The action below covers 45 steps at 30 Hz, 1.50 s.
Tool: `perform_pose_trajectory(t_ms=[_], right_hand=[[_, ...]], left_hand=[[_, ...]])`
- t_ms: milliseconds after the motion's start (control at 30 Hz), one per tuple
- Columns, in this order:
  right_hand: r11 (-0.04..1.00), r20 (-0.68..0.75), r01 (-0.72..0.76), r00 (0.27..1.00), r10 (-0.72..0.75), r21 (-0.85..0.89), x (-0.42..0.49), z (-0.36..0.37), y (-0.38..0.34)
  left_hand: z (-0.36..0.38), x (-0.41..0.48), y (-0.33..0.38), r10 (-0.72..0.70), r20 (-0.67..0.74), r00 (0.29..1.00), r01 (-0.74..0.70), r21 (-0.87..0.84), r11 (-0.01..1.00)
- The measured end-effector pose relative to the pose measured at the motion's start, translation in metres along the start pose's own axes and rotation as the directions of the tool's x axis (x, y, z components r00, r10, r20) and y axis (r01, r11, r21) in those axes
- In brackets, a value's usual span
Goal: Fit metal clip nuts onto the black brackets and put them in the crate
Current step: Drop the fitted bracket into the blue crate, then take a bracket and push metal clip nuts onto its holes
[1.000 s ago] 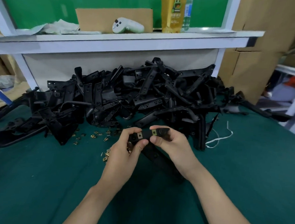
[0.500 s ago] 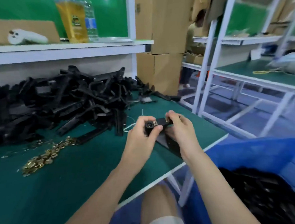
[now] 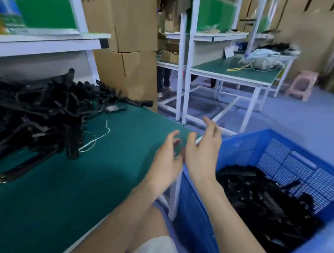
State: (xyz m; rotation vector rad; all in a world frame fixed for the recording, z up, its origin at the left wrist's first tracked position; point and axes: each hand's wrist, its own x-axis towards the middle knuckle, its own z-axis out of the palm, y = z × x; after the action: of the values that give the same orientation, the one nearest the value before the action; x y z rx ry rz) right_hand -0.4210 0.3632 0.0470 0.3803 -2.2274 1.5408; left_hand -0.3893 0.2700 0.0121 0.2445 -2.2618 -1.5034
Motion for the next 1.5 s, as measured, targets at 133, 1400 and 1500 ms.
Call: perform_pose_trajectory(t_ms=[133, 1400, 1500], right_hand=[[0.991, 0.236, 0.123, 0.963, -0.130, 0.042, -0.035, 0.065, -0.036], [0.707, 0.668, 0.389, 0.256, -0.698, 0.590, -0.176, 0.282, -0.167], [0.633, 0.584, -0.096, 0.508, -0.633, 0.769, -0.173, 0.271, -0.174]], left_hand=[[-0.082, -0.023, -0.030, 0.026, -0.172, 0.985, 0.011, 0.212, 0.977], [-0.395, -0.184, -0.134, 0.107, -0.646, 0.756, 0.518, 0.690, 0.506], [-0.394, -0.185, -0.131, 0.153, -0.661, 0.734, 0.507, 0.684, 0.523]])
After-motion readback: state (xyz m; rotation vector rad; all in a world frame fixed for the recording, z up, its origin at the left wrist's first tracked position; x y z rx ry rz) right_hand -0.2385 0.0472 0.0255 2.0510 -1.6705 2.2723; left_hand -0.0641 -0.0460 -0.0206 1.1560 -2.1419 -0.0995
